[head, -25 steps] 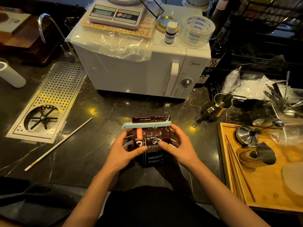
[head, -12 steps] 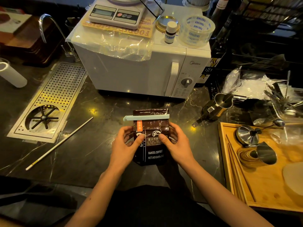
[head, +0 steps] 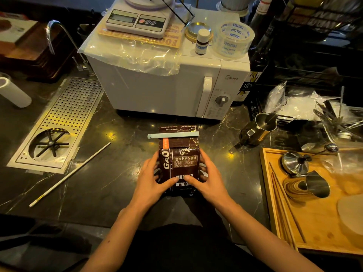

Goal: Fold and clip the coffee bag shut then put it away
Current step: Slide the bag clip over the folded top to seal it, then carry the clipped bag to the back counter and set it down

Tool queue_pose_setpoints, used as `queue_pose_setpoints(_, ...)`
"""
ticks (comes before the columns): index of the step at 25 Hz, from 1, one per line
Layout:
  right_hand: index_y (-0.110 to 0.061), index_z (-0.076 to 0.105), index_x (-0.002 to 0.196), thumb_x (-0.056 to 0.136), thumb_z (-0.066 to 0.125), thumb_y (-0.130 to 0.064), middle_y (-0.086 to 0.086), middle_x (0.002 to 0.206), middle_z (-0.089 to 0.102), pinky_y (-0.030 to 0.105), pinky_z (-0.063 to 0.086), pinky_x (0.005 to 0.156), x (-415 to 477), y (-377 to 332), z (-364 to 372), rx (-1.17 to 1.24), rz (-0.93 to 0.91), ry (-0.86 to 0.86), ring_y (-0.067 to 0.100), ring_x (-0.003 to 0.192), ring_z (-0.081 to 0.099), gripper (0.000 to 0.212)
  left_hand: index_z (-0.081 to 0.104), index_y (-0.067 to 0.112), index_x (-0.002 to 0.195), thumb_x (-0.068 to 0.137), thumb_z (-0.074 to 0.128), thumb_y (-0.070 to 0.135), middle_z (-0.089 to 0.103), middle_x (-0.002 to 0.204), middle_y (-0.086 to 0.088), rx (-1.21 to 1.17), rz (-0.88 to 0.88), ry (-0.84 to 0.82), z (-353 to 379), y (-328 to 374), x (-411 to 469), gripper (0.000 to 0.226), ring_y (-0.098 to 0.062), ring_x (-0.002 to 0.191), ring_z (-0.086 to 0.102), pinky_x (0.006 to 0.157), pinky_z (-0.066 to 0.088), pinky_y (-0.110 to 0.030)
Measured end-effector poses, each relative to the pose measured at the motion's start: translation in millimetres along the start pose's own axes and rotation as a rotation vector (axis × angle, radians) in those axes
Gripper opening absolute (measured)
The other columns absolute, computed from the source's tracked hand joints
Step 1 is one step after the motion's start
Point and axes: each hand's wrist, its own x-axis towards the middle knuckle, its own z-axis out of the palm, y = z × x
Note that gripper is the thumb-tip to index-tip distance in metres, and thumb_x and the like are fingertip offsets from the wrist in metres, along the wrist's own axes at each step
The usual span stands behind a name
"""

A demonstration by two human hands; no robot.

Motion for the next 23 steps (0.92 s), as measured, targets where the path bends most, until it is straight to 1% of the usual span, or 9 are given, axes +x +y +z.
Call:
queue_pose_setpoints(3,-0.054,0.024,0.145,0.074,0.079,-0.051,-0.017,0.145,0.047,0.026,0.048,0.098,0.0,0.9,-0.1,-0.001,0.003,-0.008,-0.003,0.128,0.048,0.09,0.023,0.034,0.152,0.071,0.083,0.038,0.042,0.128,0.013,0.047,0.022,0.007,1.7,-0.9,1.1,0.101,-0.006,0.123,0.046,0.099,0.044,-0.026)
queue_pose_setpoints(8,-0.046,0.025,0.149,0.076,0.079,-0.045,-0.015,0.142,0.051,0.032,0.05,0.101,-1.5,0.1,2.0,-0.003,0.009,0.013,0.001,0.127,0.05,0.091,0.025,0.032,0.152,0.072,0.083,0.036,0.044,0.13,0.009,0.056,0.047,0.033,4.1,-2.1,1.2,0.099,-0.01,0.124,0.047,0.099,0.043,-0.029)
queue_pose_setpoints(11,-0.043,0.026,0.15,0.076,0.079,-0.044,-0.012,0.142,0.052,0.039,0.051,0.102,-3.7,-0.8,3.0,0.01,0.007,0.024,0.005,0.129,0.051,0.091,0.024,0.035,0.151,0.072,0.083,0.037,0.044,0.128,0.012,0.061,0.062,0.041,4.7,-1.6,0.6,0.099,-0.004,0.12,0.047,0.094,0.041,-0.016)
queue_pose_setpoints(13,-0.041,0.027,0.15,0.076,0.079,-0.041,-0.011,0.143,0.052,0.042,0.05,0.103,-4.7,-2.5,3.5,0.011,0.003,0.035,0.006,0.129,0.051,0.091,0.022,0.043,0.147,0.072,0.083,0.037,0.044,0.124,0.018,0.054,0.079,0.038,4.1,0.9,0.5,0.097,0.004,0.114,0.048,0.089,0.037,-0.009)
queue_pose_setpoints(15,-0.04,0.026,0.151,0.078,0.079,-0.039,-0.011,0.143,0.052,0.044,0.049,0.104,-4.9,-5.8,3.6,0.008,-0.005,0.042,0.006,0.129,0.051,0.09,0.022,0.047,0.143,0.072,0.083,0.036,0.043,0.121,0.023,0.05,0.095,0.033,2.5,5.0,2.1,0.094,0.012,0.111,0.046,0.084,0.039,-0.004)
queue_pose_setpoints(17,-0.04,0.024,0.151,0.079,0.078,-0.038,-0.009,0.144,0.05,0.044,0.048,0.105,-4.2,-12.7,2.3,-0.008,-0.02,0.057,0.007,0.13,0.05,0.091,0.025,0.042,0.146,0.072,0.083,0.034,0.046,0.123,0.016,0.062,0.119,0.038,-0.5,11.5,5.0,0.095,0.014,0.111,0.045,0.081,0.039,0.003)
queue_pose_setpoints(19,-0.038,0.022,0.153,0.08,0.079,-0.035,-0.006,0.145,0.05,0.044,0.048,0.105,0.7,-24.3,-1.3,-0.02,-0.052,0.071,0.009,0.13,0.05,0.092,0.027,0.036,0.149,0.072,0.083,0.032,0.046,0.127,0.008,0.052,0.156,0.046,-5.7,21.6,9.9,0.095,0.007,0.114,0.048,0.083,0.04,0.001)
queue_pose_setpoints(21,-0.036,0.022,0.153,0.08,0.079,-0.031,-0.004,0.145,0.05,0.043,0.049,0.105,9.2,-39.7,-6.5,-0.036,-0.105,0.087,0.01,0.131,0.05,0.093,0.024,0.038,0.148,0.074,0.082,0.031,0.046,0.129,0.005,0.034,0.204,0.054,-12.1,34.0,15.9,0.095,-0.004,0.121,0.048,0.093,0.042,-0.011)
queue_pose_setpoints(23,-0.034,0.022,0.153,0.081,0.079,-0.03,-0.004,0.145,0.05,0.042,0.048,0.105,17.3,-58.3,-12.4,-0.064,-0.173,0.121,0.009,0.131,0.049,0.092,0.023,0.037,0.149,0.074,0.082,0.029,0.045,0.13,0.004,0.051,0.26,0.074,-19.6,49.8,22.6,0.095,-0.009,0.124,0.047,0.097,0.044,-0.022)
